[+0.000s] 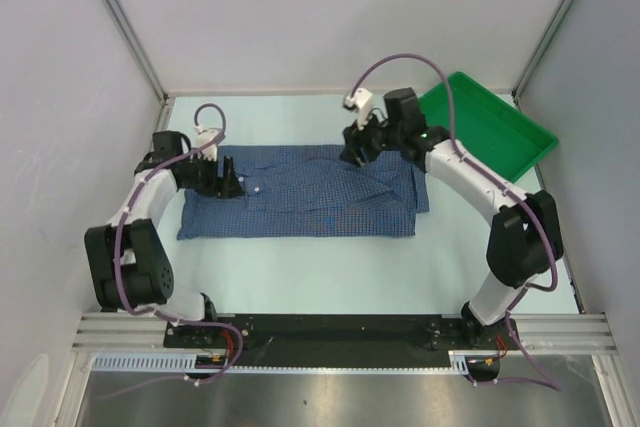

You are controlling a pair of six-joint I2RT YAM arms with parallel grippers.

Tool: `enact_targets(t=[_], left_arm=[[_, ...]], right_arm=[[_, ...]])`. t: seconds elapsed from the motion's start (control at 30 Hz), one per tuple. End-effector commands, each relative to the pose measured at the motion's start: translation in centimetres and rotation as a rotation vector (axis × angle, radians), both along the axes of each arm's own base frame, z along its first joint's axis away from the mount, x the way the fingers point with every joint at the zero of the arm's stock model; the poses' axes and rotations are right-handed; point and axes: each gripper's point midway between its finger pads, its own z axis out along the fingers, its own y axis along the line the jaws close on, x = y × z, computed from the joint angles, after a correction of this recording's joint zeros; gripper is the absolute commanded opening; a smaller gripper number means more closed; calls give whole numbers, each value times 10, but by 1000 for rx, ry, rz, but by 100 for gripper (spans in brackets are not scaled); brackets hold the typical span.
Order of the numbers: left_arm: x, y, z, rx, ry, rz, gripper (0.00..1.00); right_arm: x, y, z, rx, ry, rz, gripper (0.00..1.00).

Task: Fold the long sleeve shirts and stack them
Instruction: Fold the shirt

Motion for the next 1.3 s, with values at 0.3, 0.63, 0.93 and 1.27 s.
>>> enact_targets(t=[0.3, 0.63, 0.93, 1.27], left_arm=[[41, -19, -50, -40, 94, 18, 71], [59, -26, -57, -97, 87, 30, 54], [64, -29, -66, -128, 120, 44, 47], [57, -22, -32, -68, 43, 6, 0]], right_arm=[[-15, -97, -135, -86, 549, -262, 30], [-8, -124, -190, -157, 652, -384, 13], [-3, -136, -202, -168, 665, -440, 12], [-1, -141, -203, -181, 662, -463, 11]])
